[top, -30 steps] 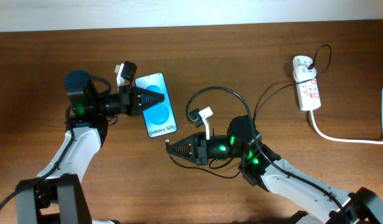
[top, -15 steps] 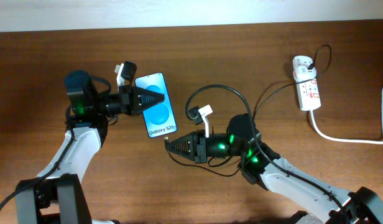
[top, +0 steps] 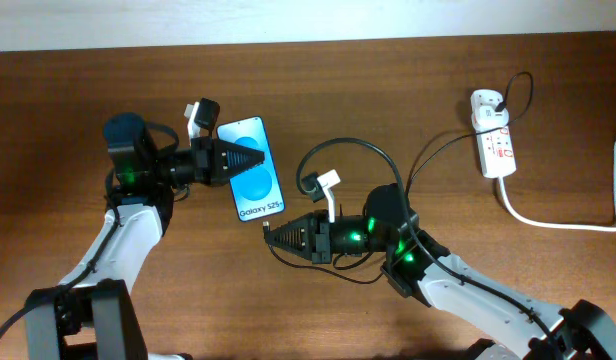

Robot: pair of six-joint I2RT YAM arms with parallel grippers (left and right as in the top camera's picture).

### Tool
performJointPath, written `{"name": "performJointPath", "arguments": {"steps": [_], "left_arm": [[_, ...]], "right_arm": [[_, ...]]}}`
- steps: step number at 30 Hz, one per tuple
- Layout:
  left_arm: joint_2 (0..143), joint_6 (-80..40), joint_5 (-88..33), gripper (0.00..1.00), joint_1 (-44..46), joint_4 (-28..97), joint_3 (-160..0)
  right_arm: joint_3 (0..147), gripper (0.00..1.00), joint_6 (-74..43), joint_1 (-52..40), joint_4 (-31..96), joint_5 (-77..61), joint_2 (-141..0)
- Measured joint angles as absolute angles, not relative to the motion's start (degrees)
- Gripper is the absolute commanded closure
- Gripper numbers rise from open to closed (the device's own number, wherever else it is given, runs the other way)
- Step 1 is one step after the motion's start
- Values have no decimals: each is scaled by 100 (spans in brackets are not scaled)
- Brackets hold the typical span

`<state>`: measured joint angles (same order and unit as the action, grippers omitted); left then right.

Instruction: Plug charger to phone and switch on socket

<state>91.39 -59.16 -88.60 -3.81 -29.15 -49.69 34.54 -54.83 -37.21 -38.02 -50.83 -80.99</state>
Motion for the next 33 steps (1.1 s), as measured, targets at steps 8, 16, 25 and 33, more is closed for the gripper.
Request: {"name": "performJointPath", "arguments": {"steps": [8,16,25,33], "left_arm": [[9139,-5913,-8871,100,-381,-2915,-4969],[9139,-5913,-8875,100,-381,-2915,-4969],[9139,-5913,-8875,100,-381,-2915,-4969],[9139,-5913,-8875,100,-381,-2915,-4969]], "right_arm": [[3465,96,-5481,-3721,-3822,-5081,-8357],[3581,96,-5483,-3721,-3824,-5081,-8359],[3581,96,-5492,-3721,-3822,-5131,-8359],[3625,96,-5505,-3721,-3822,-5179,-8359]]}}
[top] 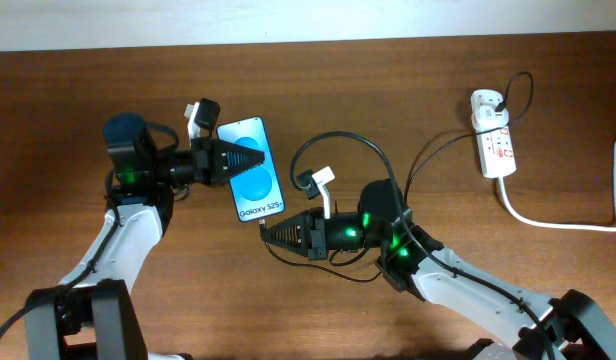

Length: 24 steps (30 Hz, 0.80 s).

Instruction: Plug charger to phone and switch on socket

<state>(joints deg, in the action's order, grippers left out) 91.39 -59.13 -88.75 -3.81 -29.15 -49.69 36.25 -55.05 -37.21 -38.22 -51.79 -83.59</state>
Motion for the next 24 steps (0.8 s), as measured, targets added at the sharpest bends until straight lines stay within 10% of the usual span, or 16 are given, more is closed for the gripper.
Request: {"name": "performJointPath", "arguments": {"steps": [24], "left_arm": [[9139,-5913,-8873,100,-381,-2915,-4969]], "right_arm": [[3627,96,-5708,-3570,-3804,-5297,-8359]]}}
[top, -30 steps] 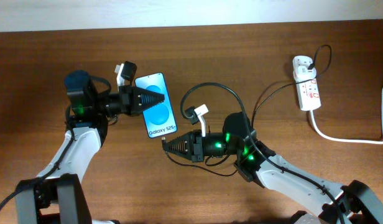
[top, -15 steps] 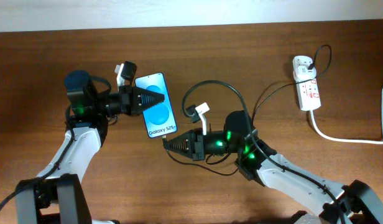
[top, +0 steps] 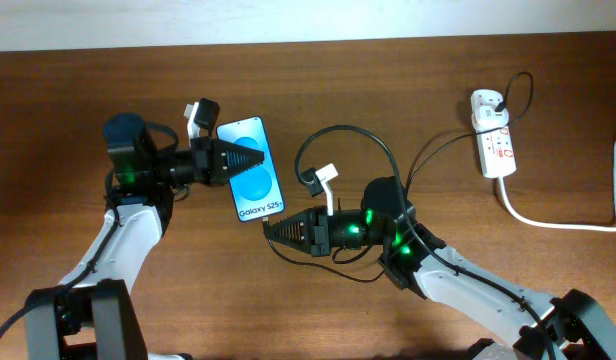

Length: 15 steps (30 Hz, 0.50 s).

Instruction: Plug charger to phone and switch on socket

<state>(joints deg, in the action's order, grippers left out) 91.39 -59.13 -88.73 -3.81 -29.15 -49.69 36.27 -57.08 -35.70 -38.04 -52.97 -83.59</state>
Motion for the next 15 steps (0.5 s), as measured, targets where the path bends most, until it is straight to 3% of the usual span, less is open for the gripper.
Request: {"name": "performJointPath", "arguments": {"steps": [15], "left_arm": [[9139,-5913,-8868,100,-381,-2915,-4969]], "right_arm": [[3629,96,-5813,-3570,-3806,-5280,-8359]]}}
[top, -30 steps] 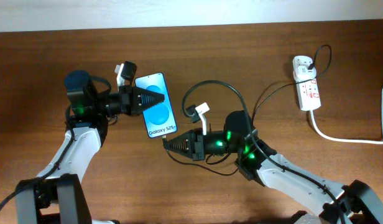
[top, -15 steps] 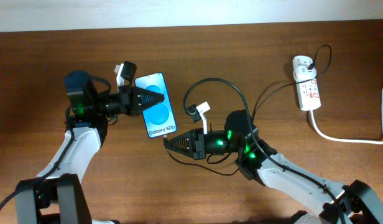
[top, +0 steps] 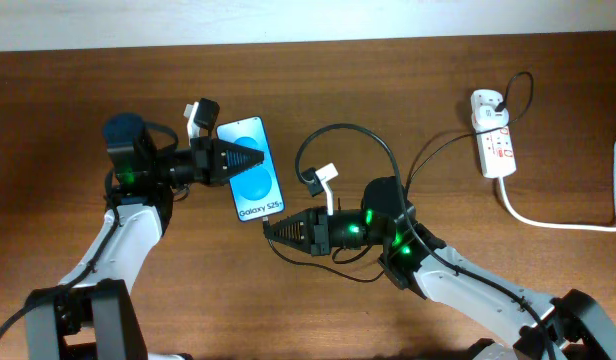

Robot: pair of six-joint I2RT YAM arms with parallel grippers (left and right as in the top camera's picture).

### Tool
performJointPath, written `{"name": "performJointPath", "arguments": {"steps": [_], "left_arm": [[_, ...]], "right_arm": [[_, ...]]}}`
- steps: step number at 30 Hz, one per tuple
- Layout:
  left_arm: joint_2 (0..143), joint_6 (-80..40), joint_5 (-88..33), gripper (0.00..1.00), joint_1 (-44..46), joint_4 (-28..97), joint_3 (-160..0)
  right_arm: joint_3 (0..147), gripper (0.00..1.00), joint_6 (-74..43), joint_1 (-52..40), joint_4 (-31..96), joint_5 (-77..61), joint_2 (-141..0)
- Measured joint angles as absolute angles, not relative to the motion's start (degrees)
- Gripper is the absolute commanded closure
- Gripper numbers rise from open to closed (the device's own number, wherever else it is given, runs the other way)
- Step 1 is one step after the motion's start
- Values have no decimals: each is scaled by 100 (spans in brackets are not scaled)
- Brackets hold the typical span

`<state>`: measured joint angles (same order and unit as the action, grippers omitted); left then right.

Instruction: Plug charger to phone and switch on socket

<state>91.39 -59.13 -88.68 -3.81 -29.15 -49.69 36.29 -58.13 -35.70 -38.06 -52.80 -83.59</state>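
Observation:
The phone (top: 254,188), with a blue screen reading Galaxy S25+, lies flat at centre left. My left gripper (top: 258,160) rests over its left half, fingers together in a point. My right gripper (top: 267,229) points left just under the phone's bottom edge. It is shut on the end of the black charger cable (top: 340,130), and the plug tip is hidden at the fingertips. The cable loops up and runs right to the white power strip (top: 494,140), where a charger (top: 487,101) is plugged in. The strip's switch is too small to read.
A white mains cord (top: 548,222) runs from the power strip off the right edge. The table's far edge meets a pale wall at the top. Loose black cable lies beside and under my right arm.
My left gripper stayed on the phone throughout. My right gripper, holding the cable end, was a little below the phone's bottom edge. It then stood slightly further left, then closer to that edge, where it stays now.

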Motion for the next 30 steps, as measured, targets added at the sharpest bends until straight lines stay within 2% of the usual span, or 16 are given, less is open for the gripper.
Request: {"name": "performJointPath", "arguments": {"steps": [30], "left_arm": [[9139,-5920,-8788,100,-364,-2915,-4969]], "right_arm": [[3627,95,-5944,-3647,-3907,-5166,-8370]]}}
